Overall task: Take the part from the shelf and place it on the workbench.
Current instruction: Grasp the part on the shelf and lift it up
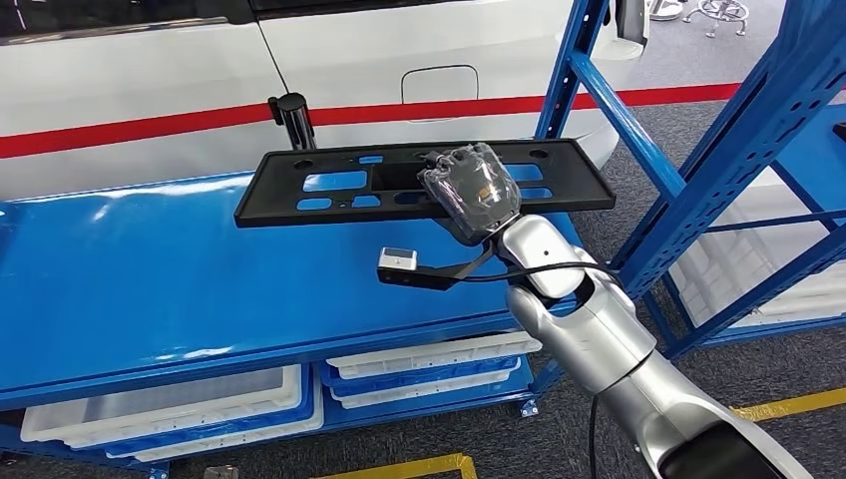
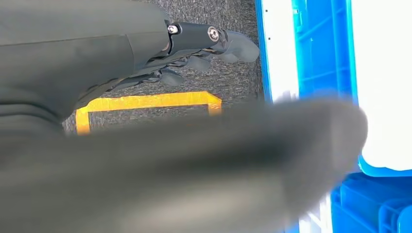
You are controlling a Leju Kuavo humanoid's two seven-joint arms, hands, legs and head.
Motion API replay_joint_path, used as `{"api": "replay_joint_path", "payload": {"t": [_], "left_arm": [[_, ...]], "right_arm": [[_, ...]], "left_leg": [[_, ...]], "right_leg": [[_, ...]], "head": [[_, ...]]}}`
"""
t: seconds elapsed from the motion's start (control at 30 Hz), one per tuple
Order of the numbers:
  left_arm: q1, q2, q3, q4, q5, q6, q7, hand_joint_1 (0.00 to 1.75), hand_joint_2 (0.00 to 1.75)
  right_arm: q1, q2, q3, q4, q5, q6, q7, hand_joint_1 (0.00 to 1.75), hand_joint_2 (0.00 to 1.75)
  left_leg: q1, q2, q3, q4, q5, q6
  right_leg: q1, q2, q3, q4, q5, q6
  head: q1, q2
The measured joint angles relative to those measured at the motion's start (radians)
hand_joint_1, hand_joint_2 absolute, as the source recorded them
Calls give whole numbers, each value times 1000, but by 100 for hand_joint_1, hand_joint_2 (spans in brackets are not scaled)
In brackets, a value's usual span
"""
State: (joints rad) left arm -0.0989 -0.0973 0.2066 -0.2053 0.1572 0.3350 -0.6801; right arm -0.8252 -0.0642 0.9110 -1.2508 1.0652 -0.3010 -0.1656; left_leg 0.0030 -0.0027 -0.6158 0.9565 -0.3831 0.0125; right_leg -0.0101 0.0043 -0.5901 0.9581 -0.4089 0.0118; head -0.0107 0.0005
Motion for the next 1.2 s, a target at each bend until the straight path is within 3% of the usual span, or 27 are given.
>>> {"api": "replay_joint_path", "payload": {"t": [0.1,0.33,0.47,0.57,0.63,0.7,0.77,0.8,0.87,0.93,0.97,1.03,1.1,1.13,1.2], "left_arm": [[0,0,1,0,0,-12,23,0,175],[1,0,0,1,-34,-57,245,0,175],[1,4,-6,1,-59,-74,282,0,175],[1,5,-16,1,-69,-77,285,0,175],[-1,5,-22,1,-73,-77,286,0,175],[-2,5,-25,1,-74,-77,287,0,175],[-1,5,-28,1,-74,-78,287,0,175],[-1,5,-29,1,-75,-79,287,0,175],[-1,5,-29,1,-78,-82,288,0,175],[-2,6,-30,1,-81,-84,287,0,175],[-3,7,-30,1,-82,-85,287,0,175],[-3,8,-30,1,-83,-85,288,0,175],[-1,9,-30,1,-84,-85,290,0,175],[0,9,-30,1,-84,-85,290,0,175],[1,10,-30,2,-84,-85,291,0,175]], "right_arm": [[0,-4,0,0,-3,1,-2,175,175],[0,-6,2,0,-20,-8,5,175,175],[4,-5,3,0,-13,-7,13,175,175],[6,-4,3,-1,-8,-4,20,175,175],[7,-5,3,-1,-5,0,23,175,175],[12,-6,3,-1,-3,2,25,175,175],[21,-9,3,-1,-1,4,26,175,175],[24,-10,3,-1,0,6,26,175,175],[25,-11,3,-2,3,13,28,175,175],[25,-10,3,-4,6,20,29,175,175],[25,-10,2,-5,6,22,29,175,175],[27,-10,2,-6,9,23,30,175,175],[27,-10,2,-6,11,25,30,175,175],[28,-10,2,-7,12,27,30,175,175],[28,-8,2,-7,13,30,30,175,175]], "left_leg": [[0,0,0,0,0,0],[0,0,-1,1,-1,1],[-3,0,-3,7,-11,16],[-1,2,8,-4,1,31],[3,5,16,-15,11,39],[2,5,15,-15,11,41],[2,5,11,-14,13,39],[3,5,9,-13,14,37],[6,5,4,-6,15,28],[6,2,-5,6,14,14],[4,2,-9,12,13,8],[3,0,-15,22,15,1],[10,-1,-26,33,11,-7],[13,-1,-36,50,-9,-12],[17,0,-71,145,-90,-21]], "right_leg": [[0,0,0,0,0,0],[-1,0,1,0,0,1],[-10,-1,4,-2,-2,8],[-10,-1,3,7,-8,16],[-9,-2,-25,76,-52,10],[-11,-2,-85,218,-121,2],[-15,-2,-121,312,-153,10],[-18,-2,-110,302,-145,20],[-28,-5,-31,170,-101,44],[-27,-2,34,65,-66,50],[-26,0,46,46,-60,48],[-24,4,38,52,-60,37],[-29,3,28,53,-58,21],[-29,2,21,54,-53,10],[-27,0,7,53,-40,-9]], "head": [[0,0],[0,0],[-1,0],[0,0],[1,0],[2,0],[3,0],[4,0],[4,0],[5,0],[6,0],[2,0],[-2,0],[-3,0],[-6,0]]}}
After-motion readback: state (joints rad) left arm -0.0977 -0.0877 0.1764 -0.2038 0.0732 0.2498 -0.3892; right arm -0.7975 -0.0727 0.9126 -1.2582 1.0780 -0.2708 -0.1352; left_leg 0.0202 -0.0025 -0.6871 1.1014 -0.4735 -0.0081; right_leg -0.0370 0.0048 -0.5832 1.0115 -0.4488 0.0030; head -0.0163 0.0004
